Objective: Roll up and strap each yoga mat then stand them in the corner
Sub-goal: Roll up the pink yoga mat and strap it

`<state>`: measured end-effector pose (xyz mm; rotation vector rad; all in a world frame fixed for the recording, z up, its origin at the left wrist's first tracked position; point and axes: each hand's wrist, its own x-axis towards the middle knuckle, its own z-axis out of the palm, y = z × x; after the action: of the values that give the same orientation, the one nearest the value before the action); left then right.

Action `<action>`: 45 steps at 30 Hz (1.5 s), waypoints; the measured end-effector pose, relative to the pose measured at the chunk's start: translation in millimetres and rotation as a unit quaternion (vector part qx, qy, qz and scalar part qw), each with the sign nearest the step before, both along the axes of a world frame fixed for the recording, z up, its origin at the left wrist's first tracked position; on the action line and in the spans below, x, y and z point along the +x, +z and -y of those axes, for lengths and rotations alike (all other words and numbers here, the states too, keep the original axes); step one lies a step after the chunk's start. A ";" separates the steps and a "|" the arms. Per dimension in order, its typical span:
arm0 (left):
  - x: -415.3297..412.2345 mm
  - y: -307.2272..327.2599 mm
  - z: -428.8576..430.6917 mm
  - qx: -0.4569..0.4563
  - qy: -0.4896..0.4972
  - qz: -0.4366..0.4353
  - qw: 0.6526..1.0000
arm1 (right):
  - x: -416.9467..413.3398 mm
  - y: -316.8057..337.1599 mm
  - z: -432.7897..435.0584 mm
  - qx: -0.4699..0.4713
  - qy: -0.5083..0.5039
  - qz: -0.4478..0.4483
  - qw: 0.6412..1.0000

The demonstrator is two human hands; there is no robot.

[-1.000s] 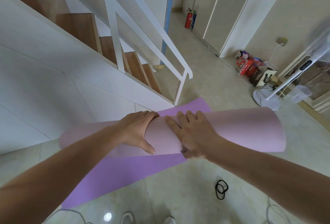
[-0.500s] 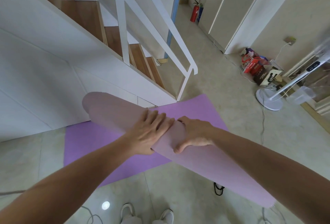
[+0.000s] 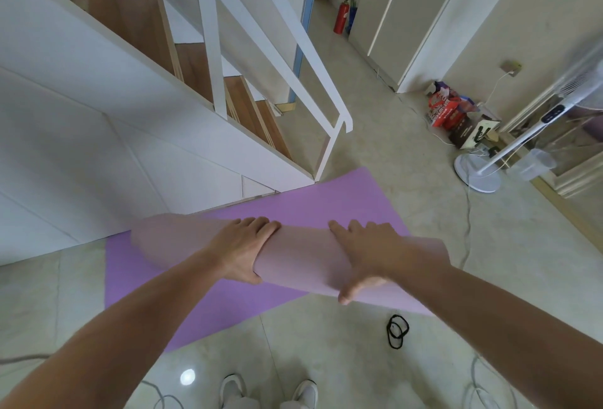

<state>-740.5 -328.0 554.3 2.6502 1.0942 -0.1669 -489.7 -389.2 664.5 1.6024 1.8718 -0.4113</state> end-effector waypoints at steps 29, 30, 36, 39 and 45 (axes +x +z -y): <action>27.1 81.9 -107.7 -0.264 0.344 0.243 0.868 | -183.5 -167.7 -119.6 0.109 0.426 0.435 0.786; 27.6 65.9 -116.1 -0.232 0.351 0.164 0.892 | -188.0 -176.5 -127.2 0.125 0.420 0.435 0.786; -14.5 -56.1 -150.8 -0.249 0.457 0.019 0.853 | -202.7 -248.9 -160.2 0.100 0.586 0.446 0.669; -36.8 -106.3 -155.6 -0.251 0.512 0.054 0.820 | -207.0 -299.2 -165.5 0.153 0.681 0.455 0.553; -49.6 -186.2 -142.5 -0.214 0.610 0.138 0.751 | -208.1 -357.0 -187.0 0.265 0.765 0.432 0.397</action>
<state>-790.1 -185.5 368.1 1.1098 2.0652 0.2152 -697.8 -202.2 307.4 -0.3840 1.6581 1.6028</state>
